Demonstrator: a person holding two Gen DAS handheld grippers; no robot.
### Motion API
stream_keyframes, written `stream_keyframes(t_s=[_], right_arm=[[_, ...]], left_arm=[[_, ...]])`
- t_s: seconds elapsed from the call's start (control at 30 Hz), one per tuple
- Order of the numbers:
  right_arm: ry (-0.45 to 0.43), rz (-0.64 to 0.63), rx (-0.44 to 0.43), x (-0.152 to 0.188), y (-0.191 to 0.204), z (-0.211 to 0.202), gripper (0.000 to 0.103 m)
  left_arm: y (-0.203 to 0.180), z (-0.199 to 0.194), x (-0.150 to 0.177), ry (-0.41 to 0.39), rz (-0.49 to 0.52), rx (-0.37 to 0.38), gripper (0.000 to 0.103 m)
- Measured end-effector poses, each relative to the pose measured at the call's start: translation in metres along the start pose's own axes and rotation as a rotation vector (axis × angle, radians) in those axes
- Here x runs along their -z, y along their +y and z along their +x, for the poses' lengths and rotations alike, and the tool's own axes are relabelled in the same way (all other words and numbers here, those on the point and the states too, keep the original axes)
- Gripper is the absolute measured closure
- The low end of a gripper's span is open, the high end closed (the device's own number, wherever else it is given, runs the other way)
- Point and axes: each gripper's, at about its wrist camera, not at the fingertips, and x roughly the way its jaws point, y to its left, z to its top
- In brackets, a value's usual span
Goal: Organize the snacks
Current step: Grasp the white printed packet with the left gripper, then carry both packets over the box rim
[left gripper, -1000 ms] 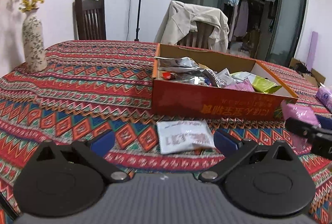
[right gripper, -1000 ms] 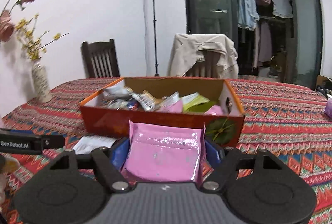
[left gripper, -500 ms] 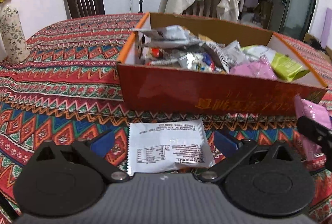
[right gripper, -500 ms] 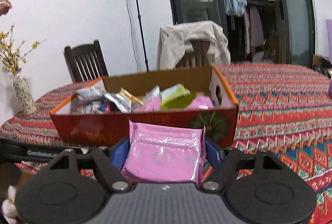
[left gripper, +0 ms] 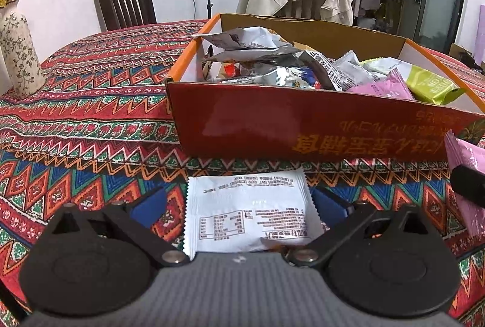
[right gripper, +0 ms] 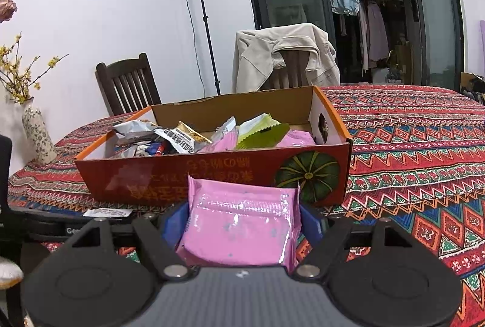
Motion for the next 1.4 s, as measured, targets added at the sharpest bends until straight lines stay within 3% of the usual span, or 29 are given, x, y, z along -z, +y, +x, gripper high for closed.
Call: stream_keyframes(t_s=[0.17, 0.23, 0.4, 0.47, 0.63, 0.83, 0.9, 0.97, 1.13, 1.3, 1.33, 1.4], right_arm=[[0.006, -0.002, 0.004, 0.000, 0.000, 0.001, 0.026], [0.012, -0.007, 0.006, 0.001, 0.001, 0.001, 0.026], [0.008, -0.012, 0.001, 0.001, 0.001, 0.001, 0.027], [0.008, -0.016, 0.000, 0.002, 0.002, 0.001, 0.027], [-0.018, -0.031, -0.021, 0.002, 0.005, -0.003, 0.033], [-0.031, -0.047, -0.019, 0.002, 0.008, -0.005, 0.034], [-0.018, -0.045, -0.019, 0.002, 0.008, -0.003, 0.028], [0.013, -0.051, -0.012, 0.003, 0.009, 0.002, 0.008], [0.097, -0.103, 0.008, 0.006, 0.018, 0.017, 0.002], [0.211, -0.132, 0.056, 0.008, 0.022, 0.037, 0.002], [0.211, -0.129, 0.058, 0.008, 0.022, 0.037, 0.004], [0.196, -0.135, 0.064, 0.009, 0.023, 0.035, 0.018]], left_arm=[[-0.001, -0.006, 0.005, -0.003, 0.021, 0.020, 0.001], [-0.001, -0.010, 0.006, -0.007, 0.029, 0.033, 0.009], [0.005, -0.021, 0.009, -0.029, 0.038, 0.073, 0.038], [0.009, -0.025, 0.011, -0.035, 0.024, 0.092, 0.041], [0.012, -0.036, 0.015, -0.074, 0.017, 0.096, 0.042], [0.013, -0.051, 0.015, -0.130, 0.017, 0.104, 0.042], [0.015, -0.057, 0.016, -0.142, 0.015, 0.109, 0.042], [0.018, -0.060, 0.018, -0.151, 0.012, 0.110, 0.042], [0.024, -0.067, 0.020, -0.164, 0.001, 0.122, 0.042], [0.026, -0.071, 0.020, -0.173, -0.007, 0.137, 0.042], [0.026, -0.073, 0.020, -0.176, -0.007, 0.141, 0.042], [0.027, -0.076, 0.021, -0.182, -0.007, 0.151, 0.042]])
